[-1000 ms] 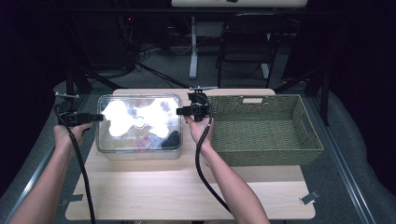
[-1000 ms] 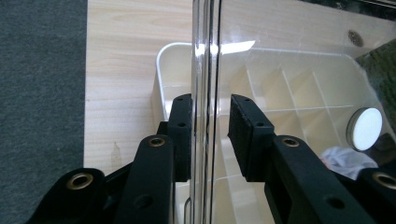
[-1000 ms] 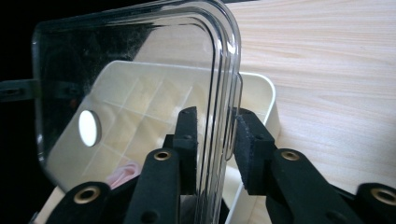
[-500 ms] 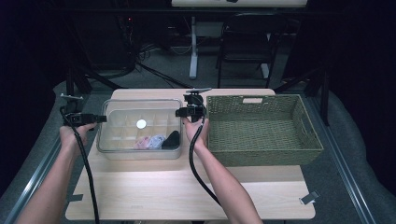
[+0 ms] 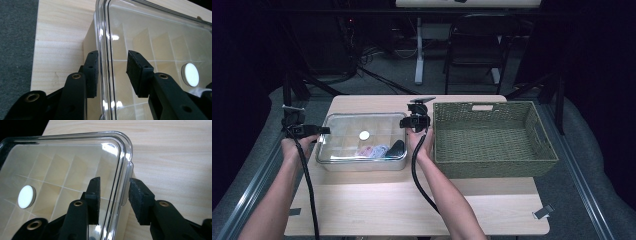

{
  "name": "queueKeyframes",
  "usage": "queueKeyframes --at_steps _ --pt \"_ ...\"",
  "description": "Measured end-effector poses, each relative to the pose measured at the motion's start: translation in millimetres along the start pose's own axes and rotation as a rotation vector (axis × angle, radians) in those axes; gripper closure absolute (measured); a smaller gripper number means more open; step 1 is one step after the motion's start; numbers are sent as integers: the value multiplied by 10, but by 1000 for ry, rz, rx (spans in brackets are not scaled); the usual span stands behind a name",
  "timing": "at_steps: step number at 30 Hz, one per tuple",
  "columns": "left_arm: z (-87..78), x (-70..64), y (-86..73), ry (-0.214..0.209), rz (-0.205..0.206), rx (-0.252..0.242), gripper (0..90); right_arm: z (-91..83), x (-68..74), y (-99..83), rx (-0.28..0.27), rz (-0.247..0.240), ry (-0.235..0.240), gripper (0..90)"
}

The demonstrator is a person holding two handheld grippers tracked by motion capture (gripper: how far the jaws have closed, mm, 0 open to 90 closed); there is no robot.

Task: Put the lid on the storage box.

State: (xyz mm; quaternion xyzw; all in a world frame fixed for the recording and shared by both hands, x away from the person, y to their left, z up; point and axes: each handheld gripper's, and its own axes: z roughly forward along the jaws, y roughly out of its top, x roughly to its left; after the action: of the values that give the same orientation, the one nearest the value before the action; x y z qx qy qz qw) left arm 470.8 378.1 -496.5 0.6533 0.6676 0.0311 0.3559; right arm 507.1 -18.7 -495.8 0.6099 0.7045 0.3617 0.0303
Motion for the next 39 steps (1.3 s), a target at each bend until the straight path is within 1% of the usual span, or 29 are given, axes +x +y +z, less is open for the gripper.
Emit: queueKeyframes --at_steps 1,2,3,4,5,6,7,9,11,12,13,14,15,16,17,18,19,20,21,23,24,26,29,30,31,33,36,38,39 --pt "28 22 -10 -5 0 -2 616 20 -5 -5 -4 9 3 616" --pt "43 31 -19 -10 -9 2 609 38 -16 -8 10 12 3 606" --pt "58 46 -32 -22 -23 -13 599 46 -21 -10 7 15 7 604" --pt "64 44 -38 -24 -25 -22 598 42 -11 -2 17 3 2 600" --pt "55 39 -39 -17 -7 -10 593 45 -7 1 15 4 0 598" --pt "54 31 -40 -6 4 -16 584 47 -8 3 16 1 1 583" --pt "52 -1 -48 20 17 -28 584 47 -8 5 24 -5 2 574" --pt "38 -31 -47 65 40 -26 502 46 16 7 33 -21 -6 546" --pt "36 -72 -58 110 76 -42 452 40 36 5 43 -35 -14 495" --pt "9 -98 -61 128 92 -33 432 33 48 1 26 -34 -17 478" --pt "-6 -131 -69 157 125 -42 405 15 60 -1 17 -38 -17 438" --pt "-22 -142 -71 161 134 -38 383 -5 77 0 26 -48 -12 392" --pt "-60 -174 -85 174 149 -49 366 -19 82 2 34 -64 -21 373" --pt "-81 -199 -91 188 166 -45 297 -68 87 3 40 -73 -27 342" --pt "-105 -236 -107 210 195 -45 291 -91 88 -2 30 -59 -16 331" --pt "-122 -259 -123 218 217 -52 280 -135 92 -6 23 -69 -14 317" --pt "-146 -290 -143 220 237 -46 247 -175 95 -3 35 -84 -11 300" --pt "-191 -334 -178 225 262 -53 214 -212 100 -6 36 -86 -4 284" --pt "-214 -358 -198 234 278 -59 199 -288 107 -17 30 -104 13 277" --pt "-274 -407 -256 225 302 -66 159 -384 134 -33 38 -128 23 252" --pt "-306 -435 -286 224 313 -66 156 -435 145 -50 43 -138 40 240" --pt "-369 -493 -362 210 342 -74 144 -561 159 -100 38 -183 57 231" --pt "-432 -572 -463 216 389 -81 131 -704 159 -170 58 -223 87 214" --pt "-464 -598 -498 202 399 -73 121 -753 155 -198 65 -236 100 206" --pt "-483 -626 -538 199 408 -81 114 -798 147 -229 66 -252 109 200" --pt "-519 -677 -609 190 432 -73 99 -875 137 -290 64 -281 126 177" --pt "-559 -776 -759 180 476 -62 72 -1009 131 -432 84 -345 146 155" --pt "-581 -830 -843 178 495 -63 59 -1079 119 -520 93 -383 166 149" --pt "-589 -866 -902 174 505 -76 51 -1125 118 -574 98 -406 171 145"
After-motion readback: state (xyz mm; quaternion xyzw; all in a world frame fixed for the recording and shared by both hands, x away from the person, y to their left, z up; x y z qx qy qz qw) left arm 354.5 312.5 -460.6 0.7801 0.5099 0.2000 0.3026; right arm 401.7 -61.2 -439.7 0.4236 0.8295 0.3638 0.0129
